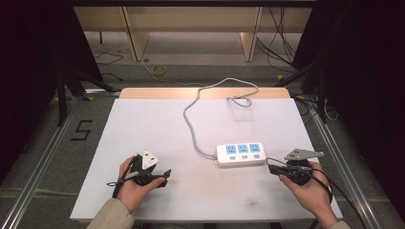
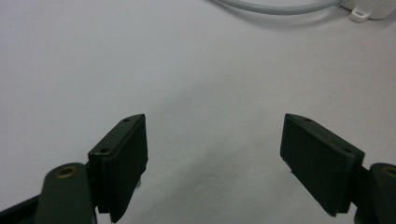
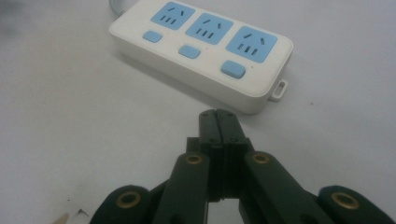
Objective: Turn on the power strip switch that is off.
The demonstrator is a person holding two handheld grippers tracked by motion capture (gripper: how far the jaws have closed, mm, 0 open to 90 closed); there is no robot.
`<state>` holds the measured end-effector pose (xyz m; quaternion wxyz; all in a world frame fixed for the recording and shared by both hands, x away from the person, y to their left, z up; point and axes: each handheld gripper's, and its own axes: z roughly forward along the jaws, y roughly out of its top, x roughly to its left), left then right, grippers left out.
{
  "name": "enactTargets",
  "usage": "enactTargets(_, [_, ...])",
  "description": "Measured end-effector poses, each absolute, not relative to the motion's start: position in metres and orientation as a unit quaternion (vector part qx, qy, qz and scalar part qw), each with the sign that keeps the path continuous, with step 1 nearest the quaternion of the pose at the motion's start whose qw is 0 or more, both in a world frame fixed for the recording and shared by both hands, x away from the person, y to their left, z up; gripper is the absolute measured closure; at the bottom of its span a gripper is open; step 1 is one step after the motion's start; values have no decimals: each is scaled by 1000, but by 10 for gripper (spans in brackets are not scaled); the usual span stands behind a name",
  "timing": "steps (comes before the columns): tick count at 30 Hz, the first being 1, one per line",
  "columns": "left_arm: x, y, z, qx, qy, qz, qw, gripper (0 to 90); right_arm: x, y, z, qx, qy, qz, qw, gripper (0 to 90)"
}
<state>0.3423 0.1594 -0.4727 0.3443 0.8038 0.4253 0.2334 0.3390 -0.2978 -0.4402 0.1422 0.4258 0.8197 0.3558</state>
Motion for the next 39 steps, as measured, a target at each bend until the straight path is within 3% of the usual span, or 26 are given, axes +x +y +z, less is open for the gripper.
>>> enactTargets(39, [343,160,-472,804,423,237,344,231,363,-290,-414,447,837,297,107,900])
